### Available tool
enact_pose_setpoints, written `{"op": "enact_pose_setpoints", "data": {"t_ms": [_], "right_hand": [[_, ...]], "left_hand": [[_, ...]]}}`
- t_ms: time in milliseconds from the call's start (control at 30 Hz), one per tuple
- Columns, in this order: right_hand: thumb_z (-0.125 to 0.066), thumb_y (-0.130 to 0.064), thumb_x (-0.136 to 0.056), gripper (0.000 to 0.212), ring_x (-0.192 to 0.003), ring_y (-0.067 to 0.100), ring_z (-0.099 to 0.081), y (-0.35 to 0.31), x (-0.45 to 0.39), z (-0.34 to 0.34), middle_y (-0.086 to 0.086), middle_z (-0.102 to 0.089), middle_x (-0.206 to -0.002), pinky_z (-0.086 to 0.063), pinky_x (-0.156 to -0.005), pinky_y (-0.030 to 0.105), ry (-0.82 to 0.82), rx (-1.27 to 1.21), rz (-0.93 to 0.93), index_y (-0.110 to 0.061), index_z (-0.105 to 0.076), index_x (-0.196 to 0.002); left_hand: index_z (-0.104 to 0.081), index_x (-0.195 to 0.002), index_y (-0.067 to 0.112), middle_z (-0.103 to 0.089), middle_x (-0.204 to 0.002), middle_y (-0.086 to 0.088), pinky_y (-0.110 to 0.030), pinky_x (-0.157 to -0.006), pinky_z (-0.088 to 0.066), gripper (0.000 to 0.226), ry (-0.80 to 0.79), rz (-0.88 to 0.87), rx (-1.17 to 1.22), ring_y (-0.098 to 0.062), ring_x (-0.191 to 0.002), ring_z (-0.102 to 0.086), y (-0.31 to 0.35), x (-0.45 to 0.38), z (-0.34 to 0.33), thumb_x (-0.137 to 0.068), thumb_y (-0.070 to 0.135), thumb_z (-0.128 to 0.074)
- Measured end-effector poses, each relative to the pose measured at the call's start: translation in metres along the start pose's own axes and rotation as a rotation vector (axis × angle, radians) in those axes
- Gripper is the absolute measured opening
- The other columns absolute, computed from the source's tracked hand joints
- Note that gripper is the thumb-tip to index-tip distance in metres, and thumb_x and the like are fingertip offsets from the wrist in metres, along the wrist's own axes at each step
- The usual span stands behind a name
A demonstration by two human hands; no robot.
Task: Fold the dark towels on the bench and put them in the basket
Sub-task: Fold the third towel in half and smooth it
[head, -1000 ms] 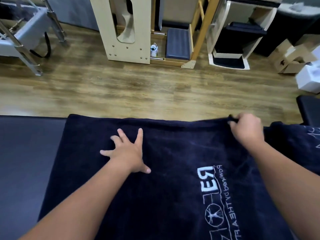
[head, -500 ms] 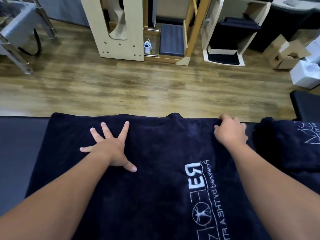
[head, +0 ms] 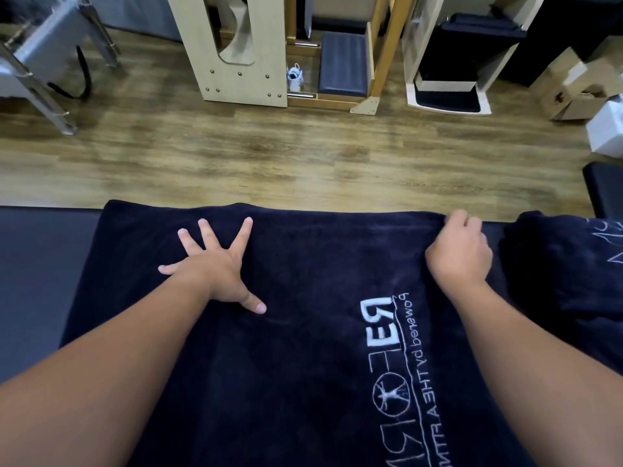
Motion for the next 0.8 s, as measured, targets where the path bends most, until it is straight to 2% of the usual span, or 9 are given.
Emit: {"op": "enact_pose_setpoints", "data": {"t_ms": [100, 200, 300, 367, 400, 467, 533, 667, 800], "right_hand": [[-0.058, -0.038, -0.093, 0.045, -0.118, 0.041, -0.046, -0.017, 0.05, 0.0, 0.015, -0.051, -0.133, -0.042, -0.094, 0.059, -0.029, 0.032, 0.239, -0.014, -0.054, -0.131], [-0.042, -0.065, -0.092, 0.064, -0.143, 0.038, -0.026, -0.022, 0.114, -0.009, 0.006, -0.031, -0.157, -0.025, -0.107, 0.071, -0.192, 0.078, 0.479, -0.036, -0.037, -0.149], [-0.029, -0.067, -0.097, 0.062, -0.153, 0.034, 0.002, -0.003, 0.129, -0.016, -0.008, -0.003, -0.167, -0.012, -0.107, 0.079, -0.322, 0.042, 0.327, -0.052, -0.01, -0.154], [-0.024, -0.065, -0.1, 0.058, -0.153, 0.033, 0.01, 0.007, 0.124, -0.011, -0.012, 0.005, -0.167, -0.008, -0.107, 0.081, -0.382, -0.016, 0.168, -0.055, -0.003, -0.153], [-0.025, -0.063, -0.101, 0.058, -0.153, 0.034, 0.012, 0.009, 0.124, -0.007, -0.011, 0.006, -0.168, -0.007, -0.107, 0.081, -0.411, -0.031, 0.119, -0.053, -0.002, -0.153], [-0.029, -0.057, -0.102, 0.061, -0.152, 0.037, 0.011, 0.007, 0.136, -0.001, -0.004, 0.007, -0.168, -0.007, -0.108, 0.08, -0.433, -0.027, 0.096, -0.046, -0.004, -0.156], [-0.036, -0.055, -0.101, 0.068, -0.151, 0.039, 0.01, 0.006, 0.173, 0.006, 0.003, 0.009, -0.168, -0.01, -0.108, 0.079, -0.437, -0.011, 0.18, -0.039, -0.004, -0.158], [-0.034, -0.069, -0.093, 0.083, -0.149, 0.042, 0.019, 0.027, 0.28, 0.005, 0.008, 0.025, -0.164, -0.01, -0.106, 0.08, -0.48, 0.068, 0.395, -0.039, 0.009, -0.157], [-0.028, -0.077, -0.09, 0.084, -0.147, 0.039, 0.029, 0.059, 0.36, 0.007, 0.006, 0.033, -0.161, -0.005, -0.106, 0.081, -0.538, 0.103, 0.426, -0.046, 0.018, -0.154]], "left_hand": [[0.047, -0.126, 0.063, 0.051, -0.152, -0.011, -0.087, -0.101, -0.016, 0.157, 0.022, 0.004, 0.031, -0.049, -0.141, 0.038, 0.0, 0.006, -0.003, -0.047, 0.074, -0.088], [0.038, -0.137, 0.061, 0.045, -0.156, -0.007, -0.084, -0.105, -0.007, 0.153, 0.131, -0.016, 0.086, -0.043, -0.146, 0.035, -0.002, 0.016, -0.014, -0.052, 0.07, -0.089], [0.018, -0.155, 0.043, 0.026, -0.165, -0.009, -0.076, -0.112, -0.008, 0.122, 0.339, -0.051, 0.044, -0.035, -0.153, 0.02, -0.004, 0.038, -0.043, -0.078, 0.069, -0.071], [0.006, -0.16, 0.029, 0.016, -0.168, -0.011, -0.072, -0.115, -0.016, 0.081, 0.397, -0.063, -0.024, -0.034, -0.155, 0.013, -0.005, 0.061, -0.077, -0.102, 0.053, -0.045], [0.006, -0.161, 0.026, 0.017, -0.168, -0.011, -0.07, -0.115, -0.019, 0.072, 0.401, -0.066, -0.072, -0.035, -0.154, 0.011, -0.006, 0.074, -0.095, -0.107, 0.038, -0.039], [0.013, -0.16, 0.026, 0.023, -0.167, -0.006, -0.07, -0.113, -0.023, 0.078, 0.393, -0.093, -0.138, -0.038, -0.154, 0.012, -0.011, 0.096, -0.13, -0.103, 0.018, -0.04], [0.013, -0.16, 0.029, 0.023, -0.167, 0.0, -0.072, -0.112, -0.023, 0.072, 0.391, -0.124, -0.127, -0.036, -0.154, 0.013, -0.02, 0.12, -0.158, -0.106, 0.028, -0.034], [0.021, -0.155, 0.043, 0.032, -0.163, 0.01, -0.078, -0.109, -0.015, 0.07, 0.348, -0.125, -0.041, -0.026, -0.153, 0.024, -0.052, 0.163, -0.202, -0.101, 0.065, -0.018], [0.026, -0.153, 0.045, 0.033, -0.163, -0.003, -0.078, -0.109, -0.011, 0.078, 0.389, -0.14, -0.06, -0.024, -0.15, 0.031, -0.084, 0.193, -0.244, -0.094, 0.076, -0.015]]}}
Point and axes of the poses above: each hand's wrist, its own x-axis away from the middle knuckle, its own z-axis out of the back of the hand, y = z × x, the point moved 1 cm from there along -x, towards the middle knuckle
